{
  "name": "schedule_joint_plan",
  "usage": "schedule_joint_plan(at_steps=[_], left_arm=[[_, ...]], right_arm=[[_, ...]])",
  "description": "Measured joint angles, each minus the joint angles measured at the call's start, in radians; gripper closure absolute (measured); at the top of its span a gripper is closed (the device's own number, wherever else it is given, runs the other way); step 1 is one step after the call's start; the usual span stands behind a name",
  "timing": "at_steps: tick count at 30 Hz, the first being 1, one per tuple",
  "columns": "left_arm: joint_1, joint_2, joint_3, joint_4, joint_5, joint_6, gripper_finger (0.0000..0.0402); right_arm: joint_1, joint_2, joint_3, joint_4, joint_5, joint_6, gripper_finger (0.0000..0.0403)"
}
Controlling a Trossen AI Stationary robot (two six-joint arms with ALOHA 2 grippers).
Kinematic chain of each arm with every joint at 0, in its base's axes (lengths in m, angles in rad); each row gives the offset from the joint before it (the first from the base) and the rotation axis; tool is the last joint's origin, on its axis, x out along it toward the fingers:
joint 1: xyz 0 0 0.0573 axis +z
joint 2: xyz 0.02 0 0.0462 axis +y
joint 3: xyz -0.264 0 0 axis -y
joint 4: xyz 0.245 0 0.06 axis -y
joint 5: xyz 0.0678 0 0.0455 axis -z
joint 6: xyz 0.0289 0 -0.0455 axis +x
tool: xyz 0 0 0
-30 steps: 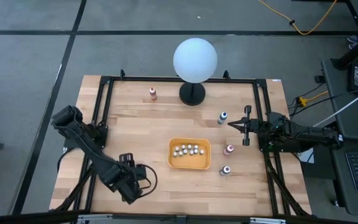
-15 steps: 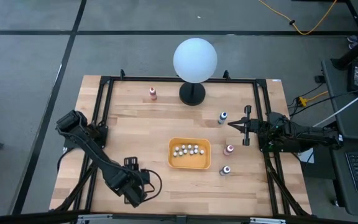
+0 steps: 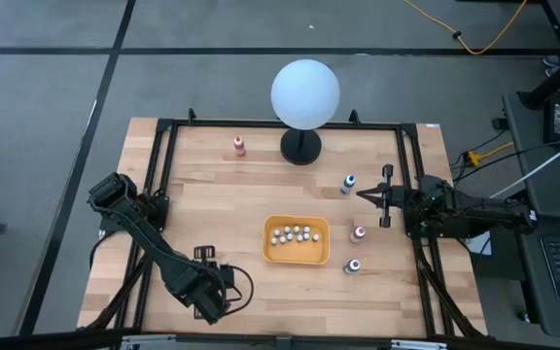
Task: Pick & Place food coloring
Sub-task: Put the large yellow food coloring bottle into the yellow bin
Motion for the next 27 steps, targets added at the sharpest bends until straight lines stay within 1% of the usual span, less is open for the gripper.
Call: schedule_joint_plan(at_steps=[4,8,12,17,19,23,27], left_arm=[[0.0,0.0,0.0,-0.001,0.0,0.0,0.0288],[0.0,0.0,0.0,0.0,-0.001,0.012,0.0289],[0.0,-0.004,0.0,0.002,0.001,0.029,0.0278],[0.009,-0.033,0.047,-0.004,0.015,0.069,0.029],[0.018,-0.05,0.08,-0.008,-0.004,0.083,0.029],[0.021,-0.073,0.138,-0.022,-0.082,0.119,0.029],[0.023,-0.08,0.176,-0.064,-0.114,0.135,0.029]], right_arm=[[0.0,0.0,0.0,0.0,0.0,0.0,0.0386],[0.0,0.0,0.0,0.0,0.0,0.0,0.0386],[0.0,0.0,0.0,0.0,0.0,0.0,0.0386],[0.0,0.0,0.0,0.0,0.0,0.0,0.0386],[0.0,0.0,0.0,0.0,0.0,0.0,0.0386],[0.0,0.0,0.0,0.0,0.0,0.0,0.0386],[0.0,0.0,0.0,0.0,0.0,0.0,0.0386]])
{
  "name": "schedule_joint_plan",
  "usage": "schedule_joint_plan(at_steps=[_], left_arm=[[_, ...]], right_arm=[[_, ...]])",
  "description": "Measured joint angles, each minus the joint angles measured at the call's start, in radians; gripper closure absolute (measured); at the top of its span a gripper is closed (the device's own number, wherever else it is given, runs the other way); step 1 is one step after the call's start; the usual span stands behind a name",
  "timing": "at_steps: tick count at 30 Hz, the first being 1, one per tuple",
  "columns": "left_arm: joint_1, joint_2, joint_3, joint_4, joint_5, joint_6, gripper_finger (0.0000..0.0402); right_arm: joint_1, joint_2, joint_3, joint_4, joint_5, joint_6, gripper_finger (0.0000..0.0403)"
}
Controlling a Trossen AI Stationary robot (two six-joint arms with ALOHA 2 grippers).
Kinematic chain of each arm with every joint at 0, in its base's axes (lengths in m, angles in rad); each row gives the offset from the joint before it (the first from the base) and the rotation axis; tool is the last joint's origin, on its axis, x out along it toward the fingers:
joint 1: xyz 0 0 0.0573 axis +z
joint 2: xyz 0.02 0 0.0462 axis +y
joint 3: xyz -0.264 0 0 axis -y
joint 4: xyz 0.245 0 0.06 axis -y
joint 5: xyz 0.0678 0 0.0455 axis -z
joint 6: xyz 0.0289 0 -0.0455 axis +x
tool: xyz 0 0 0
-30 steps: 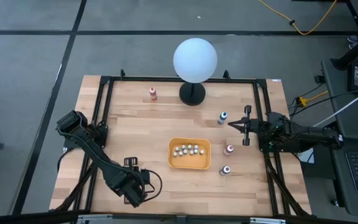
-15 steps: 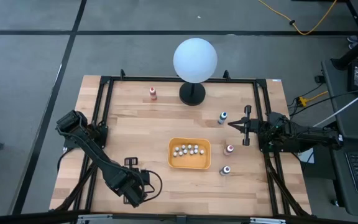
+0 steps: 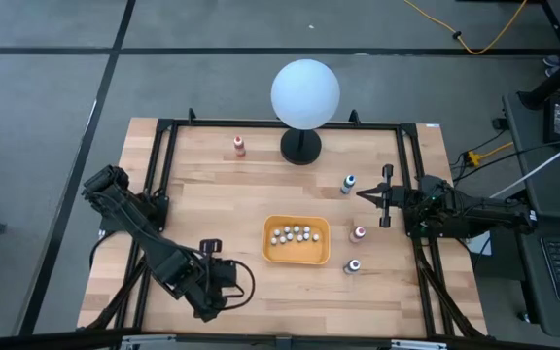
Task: Pick & Place food coloring
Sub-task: Put the large yellow food coloring bottle into the yellow bin
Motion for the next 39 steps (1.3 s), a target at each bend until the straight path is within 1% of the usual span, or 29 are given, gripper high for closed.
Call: schedule_joint_plan(at_steps=[5,8,10,12,15,19,23,26,31,34,39], left_arm=[[0.02,0.0,0.013,-0.005,0.0,0.032,0.029],[0.054,0.0,0.013,0.0,0.036,0.093,0.029],[0.096,0.0,0.023,-0.002,0.085,0.157,0.029],[0.147,0.0,0.045,0.005,0.113,0.228,0.029],[0.224,0.0,0.084,0.014,0.133,0.353,0.029],[0.315,0.0,0.135,0.017,0.134,0.502,0.029],[0.391,0.004,0.164,0.014,0.142,0.603,0.029],[0.437,0.034,0.194,0.013,0.171,0.66,0.029],[0.474,0.117,0.276,-0.001,0.213,0.754,0.029],[0.483,0.162,0.316,-0.031,0.218,0.787,0.029],[0.489,0.185,0.326,-0.034,0.225,0.807,0.029]], right_arm=[[0.0,0.0,0.0,0.0,0.0,0.0,0.0386],[0.0,0.0,0.0,0.0,0.0,0.0,0.0386],[0.0,0.0,0.0,0.0,0.0,0.0,0.0386],[0.0,0.0,0.0,0.0,0.0,0.0,0.0386],[0.0,0.0,0.0,0.0,0.0,0.0,0.0386],[0.0,0.0,0.0,0.0,0.0,0.0,0.0386],[0.0,0.0,0.0,0.0,0.0,0.0,0.0386],[0.0,0.0,0.0,0.0,0.0,0.0,0.0386],[0.0,0.0,0.0,0.0,0.0,0.0,0.0386],[0.0,0.0,0.0,0.0,0.0,0.0,0.0386],[0.0,0.0,0.0,0.0,0.0,0.0,0.0386]])
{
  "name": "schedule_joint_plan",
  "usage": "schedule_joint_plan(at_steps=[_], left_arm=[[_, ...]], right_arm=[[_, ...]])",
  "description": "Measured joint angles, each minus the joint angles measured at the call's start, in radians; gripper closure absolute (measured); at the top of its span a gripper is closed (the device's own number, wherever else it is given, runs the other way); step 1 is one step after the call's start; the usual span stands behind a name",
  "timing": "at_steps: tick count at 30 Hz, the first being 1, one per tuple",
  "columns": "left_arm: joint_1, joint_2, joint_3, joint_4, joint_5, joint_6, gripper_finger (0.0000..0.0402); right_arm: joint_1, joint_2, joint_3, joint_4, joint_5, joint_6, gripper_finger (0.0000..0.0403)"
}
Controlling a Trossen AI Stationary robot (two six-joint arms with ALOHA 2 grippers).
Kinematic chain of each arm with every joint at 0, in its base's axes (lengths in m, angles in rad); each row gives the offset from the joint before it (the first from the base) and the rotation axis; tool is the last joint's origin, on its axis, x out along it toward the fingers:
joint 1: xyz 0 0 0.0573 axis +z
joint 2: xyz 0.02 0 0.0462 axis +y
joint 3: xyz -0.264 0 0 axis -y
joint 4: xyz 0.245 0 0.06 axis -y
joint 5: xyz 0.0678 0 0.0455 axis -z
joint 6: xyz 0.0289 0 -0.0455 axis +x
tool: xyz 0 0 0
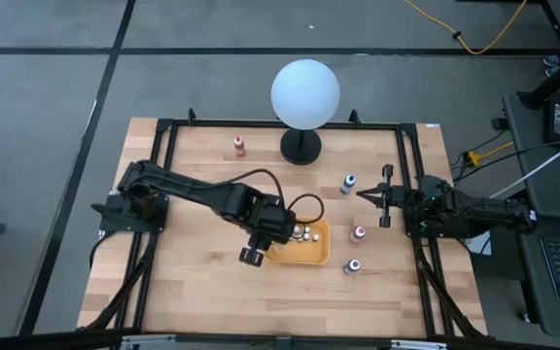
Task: Pick & Place food coloring
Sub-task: Put the large yellow food coloring bottle into the yellow bin
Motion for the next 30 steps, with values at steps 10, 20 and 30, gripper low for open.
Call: schedule_joint_plan(at_steps=[10,20,30], left_arm=[[0.002,0.078,-0.001,0.038,0.018,0.052,0.0291],[0.014,0.148,-0.002,0.037,0.016,0.123,0.0291],[0.018,0.195,-0.002,0.052,0.03,0.129,0.0291]], right_arm=[[0.0,0.0,0.0,0.0,0.0,0.0,0.0386],[0.0,0.0,0.0,0.0,0.0,0.0,0.0386],[0.0,0.0,0.0,0.0,0.0,0.0,0.0386]])
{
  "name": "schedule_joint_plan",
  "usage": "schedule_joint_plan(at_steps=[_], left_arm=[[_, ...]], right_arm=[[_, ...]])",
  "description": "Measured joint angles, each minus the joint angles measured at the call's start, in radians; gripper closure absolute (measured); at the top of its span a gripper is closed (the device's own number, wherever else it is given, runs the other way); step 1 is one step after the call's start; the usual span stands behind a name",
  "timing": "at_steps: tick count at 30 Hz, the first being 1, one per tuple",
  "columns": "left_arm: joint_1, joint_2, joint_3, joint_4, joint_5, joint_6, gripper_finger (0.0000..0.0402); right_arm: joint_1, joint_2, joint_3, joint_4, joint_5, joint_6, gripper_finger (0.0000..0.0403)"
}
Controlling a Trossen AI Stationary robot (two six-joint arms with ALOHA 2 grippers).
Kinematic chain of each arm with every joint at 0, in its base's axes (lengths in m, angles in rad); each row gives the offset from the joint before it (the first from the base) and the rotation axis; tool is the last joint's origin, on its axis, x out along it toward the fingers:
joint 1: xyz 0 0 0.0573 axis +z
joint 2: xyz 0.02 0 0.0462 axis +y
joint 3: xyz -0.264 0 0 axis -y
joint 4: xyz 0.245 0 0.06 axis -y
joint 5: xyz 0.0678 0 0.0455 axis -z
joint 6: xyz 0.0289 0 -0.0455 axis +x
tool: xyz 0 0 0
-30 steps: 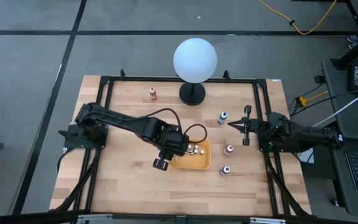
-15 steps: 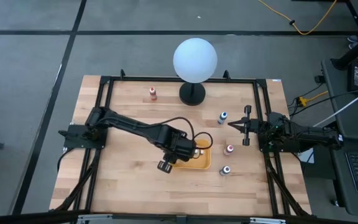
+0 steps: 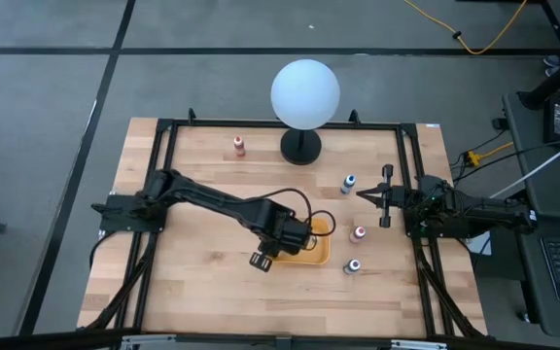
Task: Pick & Place food coloring
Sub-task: Put the large yellow food coloring bottle into the yellow bin, then put the large orange food coloring bottle into the yellow bin
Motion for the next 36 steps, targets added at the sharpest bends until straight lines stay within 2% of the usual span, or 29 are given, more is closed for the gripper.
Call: schedule_joint_plan(at_steps=[9,17,27,31,36], left_arm=[[0.0,0.02,0.0,0.0,0.008,0.02,0.0291],[0.0,0.02,0.0,-0.004,0.008,0.013,0.0252],[0.0,0.02,0.0,-0.01,0.034,0.009,0.0263],[0.003,0.009,0.023,-0.07,0.018,0.005,0.0263],[0.007,0.008,0.108,-0.188,-0.025,-0.032,0.0261]], right_arm=[[0.0,0.0,0.0,0.0,0.0,0.0,0.0386],[0.0,0.0,0.0,0.0,0.0,0.0,0.0386],[0.0,0.0,0.0,0.0,0.0,0.0,0.0386],[0.0,0.0,0.0,0.0,0.0,0.0,0.0386],[0.0,0.0,0.0,0.0,0.0,0.0,0.0386]])
